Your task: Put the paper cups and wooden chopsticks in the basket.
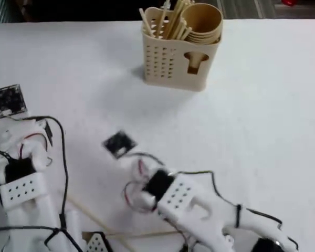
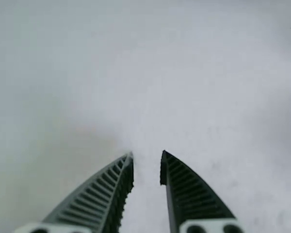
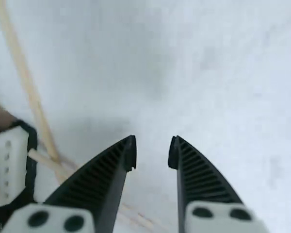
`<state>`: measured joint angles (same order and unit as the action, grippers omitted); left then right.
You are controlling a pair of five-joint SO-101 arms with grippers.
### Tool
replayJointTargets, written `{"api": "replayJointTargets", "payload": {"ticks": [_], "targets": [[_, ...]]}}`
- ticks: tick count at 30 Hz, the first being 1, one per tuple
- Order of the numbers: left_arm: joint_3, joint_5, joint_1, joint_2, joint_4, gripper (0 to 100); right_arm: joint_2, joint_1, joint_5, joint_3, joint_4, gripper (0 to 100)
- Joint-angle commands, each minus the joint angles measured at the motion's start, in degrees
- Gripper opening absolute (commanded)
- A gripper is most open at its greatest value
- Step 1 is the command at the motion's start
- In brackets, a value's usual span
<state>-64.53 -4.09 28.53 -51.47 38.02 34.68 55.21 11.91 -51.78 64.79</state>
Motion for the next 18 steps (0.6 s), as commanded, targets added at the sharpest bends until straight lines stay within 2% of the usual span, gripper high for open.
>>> {"api": "replayJointTargets", "payload": {"ticks": [1, 4, 12, 18], "targets": [[5.19, -0.79, -4.53, -1.45, 2.64, 11, 7.52, -10.24, -6.24, 4.31, 0.66, 12.3], [10.11, -6.15, -9.27, -1.19, 9.32, 11, 12.0, -18.51, -8.7, 6.07, 0.66, 12.3], [18.37, -21.01, -29.32, -1.36, 26.81, 11, 17.36, -46.9, -8.79, 9.85, -3.03, 12.6], [23.12, -32.35, -42.51, -1.1, 42.73, 23, 17.36, -62.37, -8.53, 5.71, -10.68, 12.6]]}}
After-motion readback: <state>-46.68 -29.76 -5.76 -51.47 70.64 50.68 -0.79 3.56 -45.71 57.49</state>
